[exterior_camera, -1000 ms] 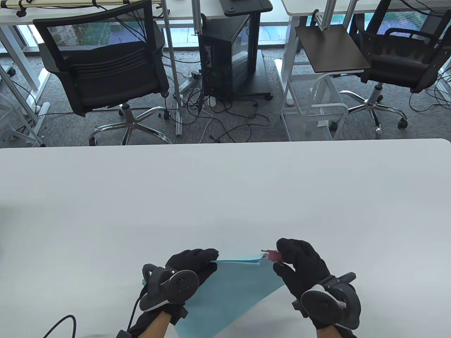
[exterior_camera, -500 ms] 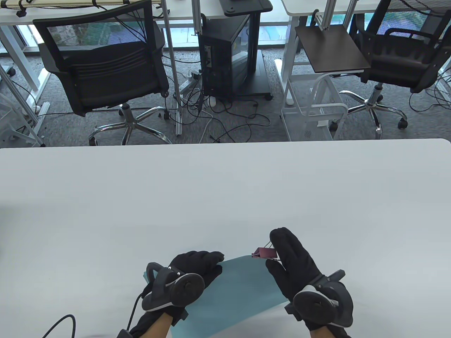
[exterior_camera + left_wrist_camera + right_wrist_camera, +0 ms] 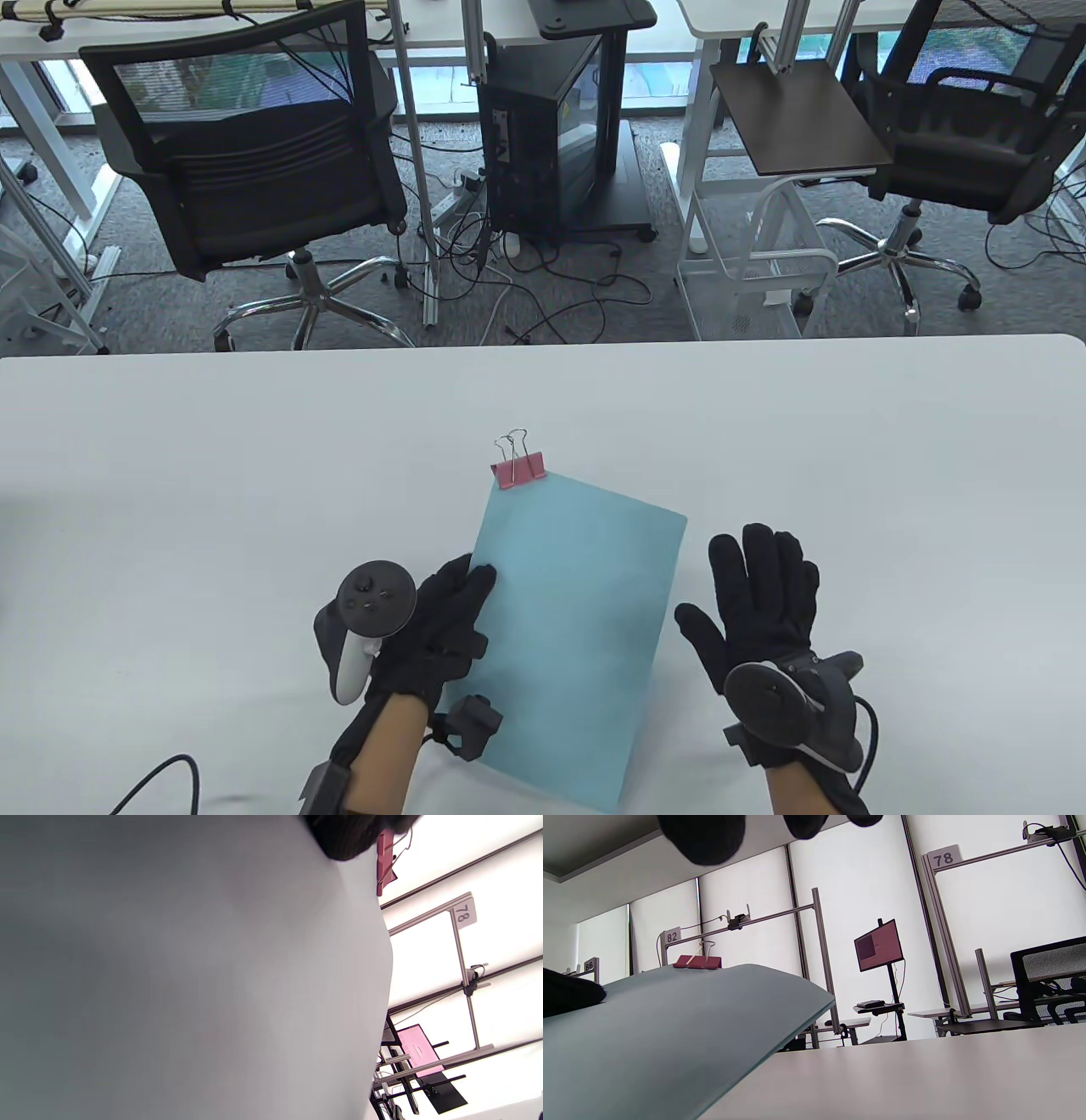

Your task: Clip paper with binder clip (Right hand to clip)

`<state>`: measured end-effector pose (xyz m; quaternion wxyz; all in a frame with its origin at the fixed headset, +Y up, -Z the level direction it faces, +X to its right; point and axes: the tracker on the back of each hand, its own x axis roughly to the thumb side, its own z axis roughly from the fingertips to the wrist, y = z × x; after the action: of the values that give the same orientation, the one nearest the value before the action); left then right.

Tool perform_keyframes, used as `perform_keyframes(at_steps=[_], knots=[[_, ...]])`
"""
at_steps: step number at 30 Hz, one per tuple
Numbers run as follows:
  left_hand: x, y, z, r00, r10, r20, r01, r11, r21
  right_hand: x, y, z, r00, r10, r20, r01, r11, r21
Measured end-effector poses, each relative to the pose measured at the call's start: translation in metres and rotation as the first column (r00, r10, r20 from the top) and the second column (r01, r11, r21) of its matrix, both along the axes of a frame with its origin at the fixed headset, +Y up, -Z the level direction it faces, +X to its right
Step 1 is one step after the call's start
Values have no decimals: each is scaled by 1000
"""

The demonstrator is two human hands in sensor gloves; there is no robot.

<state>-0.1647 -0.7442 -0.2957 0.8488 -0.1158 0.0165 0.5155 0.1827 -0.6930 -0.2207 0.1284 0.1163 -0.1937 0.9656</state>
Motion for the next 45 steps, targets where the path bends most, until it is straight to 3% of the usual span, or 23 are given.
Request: perform_keyframes(at_steps=[9,21,26,31,34,36,38,39,42,44,45], knots=[[25,-27,-41,995,6,-95,-23,984,-178,4,-11,-5,1000,-20,16,21,998,-62],[22,-40,-44,983,-73,-170,33,974,-225,5,-16,-8,999,-26,18,28,995,-94],[22,-16,-35,977,-154,-146,131,979,-156,7,-18,-9,999,-24,23,27,994,-109],[23,42,-17,966,-254,-42,257,963,82,8,-18,-9,999,-23,32,26,994,-110],[23,77,3,925,-378,-33,372,887,272,10,-18,-9,999,-21,42,26,993,-111],[22,92,19,875,-481,-50,462,802,379,11,-18,-9,999,-21,47,26,993,-114],[19,99,36,790,-600,-123,581,671,461,11,-18,-9,999,-20,51,25,993,-117],[18,99,42,749,-645,-154,628,616,476,11,-18,-8,998,-17,52,23,993,-118],[14,84,60,520,-820,-239,798,368,477,11,-18,-8,998,-5,56,12,993,-120],[9,67,65,456,-860,-230,835,324,445,11,-20,-8,998,1,56,6,992,-126],[6,58,67,458,-863,-214,837,339,429,11,-20,-9,998,2,55,5,991,-132]])
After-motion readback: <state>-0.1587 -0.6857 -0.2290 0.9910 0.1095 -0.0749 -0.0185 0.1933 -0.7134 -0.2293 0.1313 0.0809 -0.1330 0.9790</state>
